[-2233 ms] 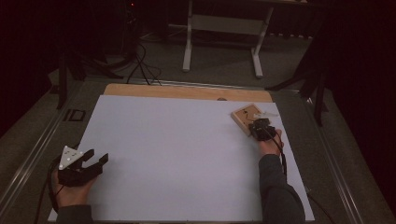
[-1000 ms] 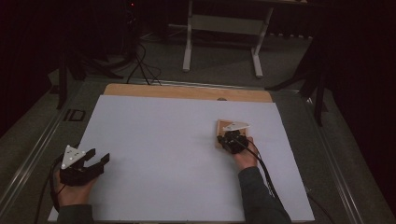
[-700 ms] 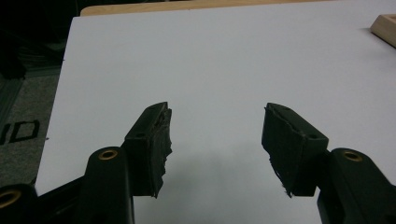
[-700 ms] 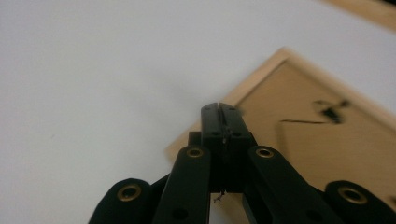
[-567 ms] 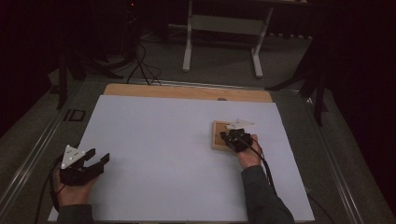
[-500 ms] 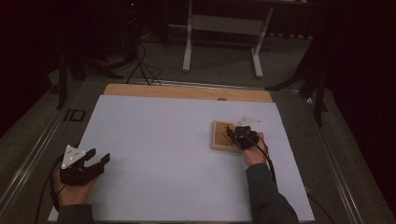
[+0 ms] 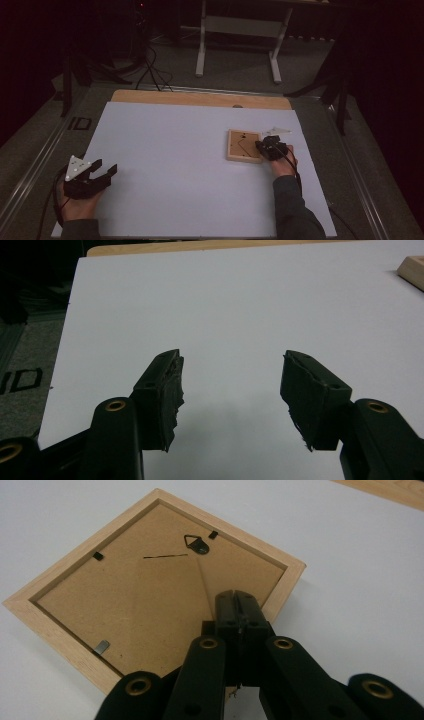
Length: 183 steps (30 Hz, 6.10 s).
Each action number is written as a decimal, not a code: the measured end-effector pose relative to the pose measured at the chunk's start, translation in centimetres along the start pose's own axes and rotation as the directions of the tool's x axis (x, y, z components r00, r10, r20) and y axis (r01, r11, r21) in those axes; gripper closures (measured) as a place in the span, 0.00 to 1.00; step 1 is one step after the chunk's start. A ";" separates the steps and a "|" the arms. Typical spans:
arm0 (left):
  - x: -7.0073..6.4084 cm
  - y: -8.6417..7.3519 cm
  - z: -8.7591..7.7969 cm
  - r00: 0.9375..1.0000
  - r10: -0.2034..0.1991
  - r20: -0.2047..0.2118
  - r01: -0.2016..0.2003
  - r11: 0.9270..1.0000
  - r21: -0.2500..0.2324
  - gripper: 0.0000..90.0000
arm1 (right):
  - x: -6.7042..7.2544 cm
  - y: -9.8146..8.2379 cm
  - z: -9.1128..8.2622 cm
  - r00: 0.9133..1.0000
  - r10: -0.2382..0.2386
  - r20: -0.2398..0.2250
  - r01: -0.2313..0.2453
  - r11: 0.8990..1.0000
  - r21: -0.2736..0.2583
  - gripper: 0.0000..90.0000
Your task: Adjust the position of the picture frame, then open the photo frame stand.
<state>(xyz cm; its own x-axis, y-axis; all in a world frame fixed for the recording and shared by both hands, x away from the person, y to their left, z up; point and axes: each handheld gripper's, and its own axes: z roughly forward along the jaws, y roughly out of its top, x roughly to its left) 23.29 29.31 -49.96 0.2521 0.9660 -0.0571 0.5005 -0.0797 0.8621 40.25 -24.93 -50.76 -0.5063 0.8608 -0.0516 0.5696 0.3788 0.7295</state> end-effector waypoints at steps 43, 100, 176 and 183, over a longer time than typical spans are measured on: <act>-0.3 0.0 0.2 1.000 0.012 0.008 -0.012 1.000 0.007 0.46 | 7.1 -1.2 -1.5 0.974 -0.115 -0.194 0.117 0.993 0.000 1.00; -1.8 0.2 0.8 0.997 0.064 0.044 -0.065 0.998 0.024 0.46 | 17.9 3.3 2.8 0.904 -0.293 -0.310 0.288 0.956 -0.063 1.00; -9.0 4.7 4.9 0.952 0.206 0.226 -0.217 0.976 0.024 0.59 | 12.8 -0.2 -0.6 0.966 -0.139 -0.218 0.104 0.981 -0.161 1.00; -10.4 5.6 6.8 0.935 0.226 0.275 -0.250 0.967 0.056 0.66 | 14.0 -0.6 0.0 0.963 -0.167 -0.213 0.139 0.980 -0.139 1.00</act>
<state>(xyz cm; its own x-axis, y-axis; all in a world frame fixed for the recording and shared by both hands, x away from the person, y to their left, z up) 29.07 17.12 -47.91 0.5762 0.8173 0.0031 0.4670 -0.3323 0.8195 32.78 -13.08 -51.97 -0.7204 0.6930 -0.0265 0.3977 0.4441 0.8029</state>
